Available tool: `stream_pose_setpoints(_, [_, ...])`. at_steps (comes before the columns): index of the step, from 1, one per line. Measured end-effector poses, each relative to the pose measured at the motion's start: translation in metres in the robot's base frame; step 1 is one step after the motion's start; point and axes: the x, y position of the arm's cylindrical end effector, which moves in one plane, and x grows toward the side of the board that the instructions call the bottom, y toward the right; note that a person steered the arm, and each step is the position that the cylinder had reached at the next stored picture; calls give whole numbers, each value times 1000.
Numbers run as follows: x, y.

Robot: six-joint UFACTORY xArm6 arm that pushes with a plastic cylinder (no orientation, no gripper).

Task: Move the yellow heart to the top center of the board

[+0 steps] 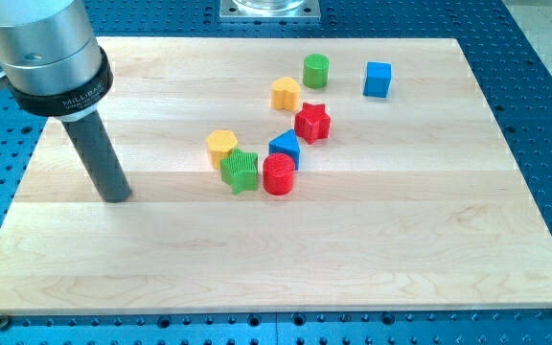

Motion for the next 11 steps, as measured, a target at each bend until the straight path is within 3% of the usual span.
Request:
stream_pose_setpoints(1, [0,-3])
stream_pose_setpoints(2, [-50,-36])
stream_pose_setpoints(3, [-113,12])
stream_pose_setpoints(4, [-111,98])
stream_pose_setpoints(5, [-104,148])
stream_pose_setpoints(6, [-73,165])
stream_pose_setpoints(8, [-72,205])
stream_pose_setpoints(10, [-121,205])
stream_pose_setpoints(11, [-186,206])
